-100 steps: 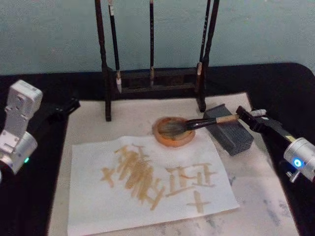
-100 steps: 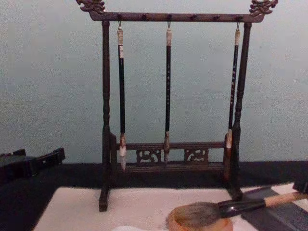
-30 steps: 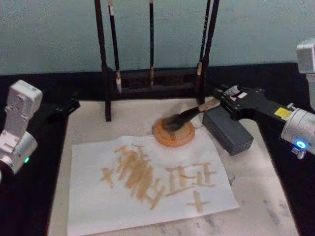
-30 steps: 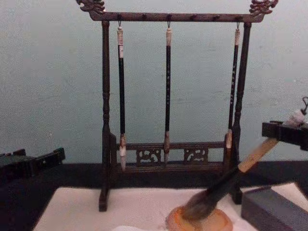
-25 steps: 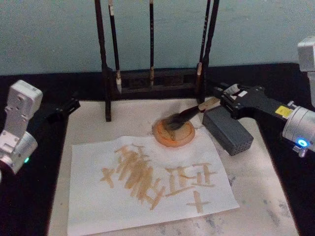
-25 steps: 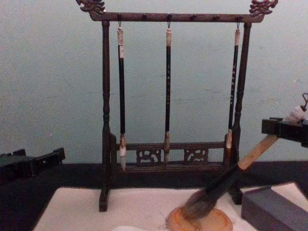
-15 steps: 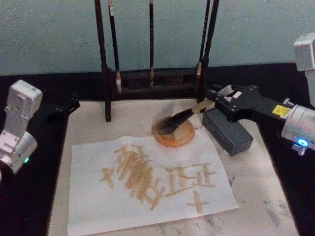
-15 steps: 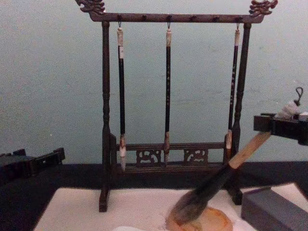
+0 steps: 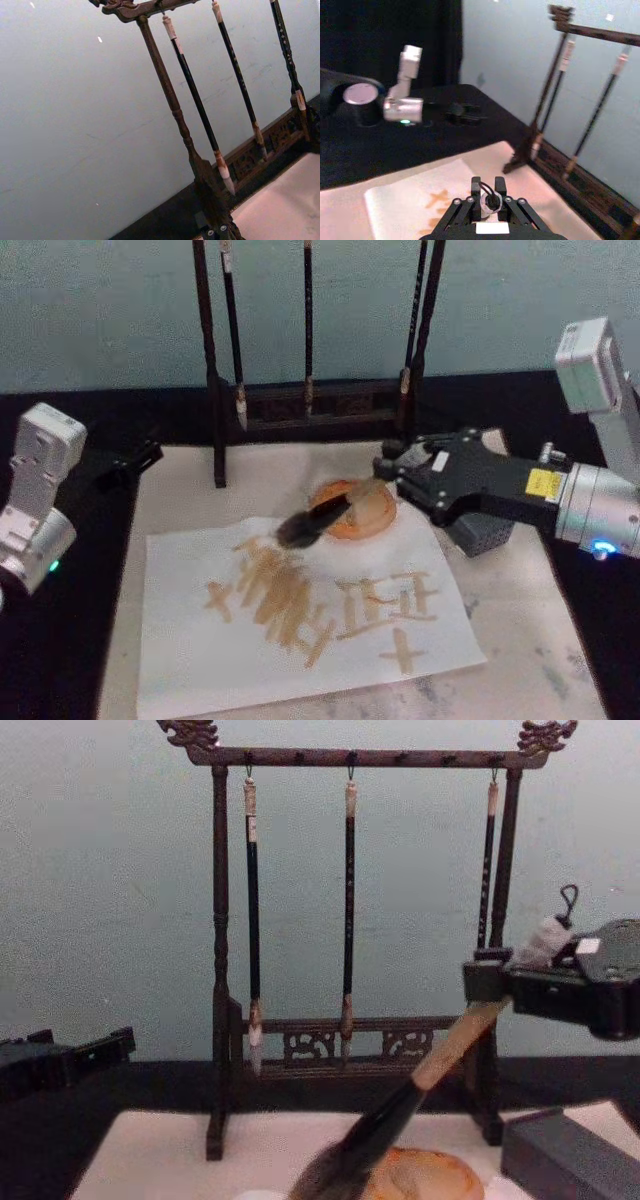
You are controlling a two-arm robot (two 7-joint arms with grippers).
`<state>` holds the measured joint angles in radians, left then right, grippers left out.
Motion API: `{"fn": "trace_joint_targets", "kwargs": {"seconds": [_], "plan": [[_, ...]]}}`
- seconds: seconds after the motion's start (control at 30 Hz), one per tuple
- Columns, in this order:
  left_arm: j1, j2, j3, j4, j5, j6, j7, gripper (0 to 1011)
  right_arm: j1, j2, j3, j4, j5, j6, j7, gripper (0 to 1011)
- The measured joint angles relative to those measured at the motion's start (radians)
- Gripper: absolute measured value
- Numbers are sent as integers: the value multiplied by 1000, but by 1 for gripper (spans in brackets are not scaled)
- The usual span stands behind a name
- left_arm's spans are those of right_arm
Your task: Pick up the brush from the inkstone, write on the paper, then place the brush back to its original position.
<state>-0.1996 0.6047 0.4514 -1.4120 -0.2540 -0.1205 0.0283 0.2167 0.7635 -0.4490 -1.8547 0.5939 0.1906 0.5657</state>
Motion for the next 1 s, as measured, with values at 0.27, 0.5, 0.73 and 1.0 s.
{"fn": "trace_joint_targets", "kwargs": {"seconds": [0.27, 0.5, 0.73, 1.0], "plan": [[0, 0, 0, 0, 0, 0, 0, 1002, 9, 14, -48, -42, -45, -20, 37, 169], [0, 0, 0, 0, 0, 0, 0, 1002, 22, 3, -83, -49, -66, -27, 60, 168], [0, 0, 0, 0, 0, 0, 0, 1002, 40, -23, -113, -13, -73, -36, 77, 168], [0, 0, 0, 0, 0, 0, 0, 1002, 39, -33, -136, 12, -97, -38, 75, 168]]}}
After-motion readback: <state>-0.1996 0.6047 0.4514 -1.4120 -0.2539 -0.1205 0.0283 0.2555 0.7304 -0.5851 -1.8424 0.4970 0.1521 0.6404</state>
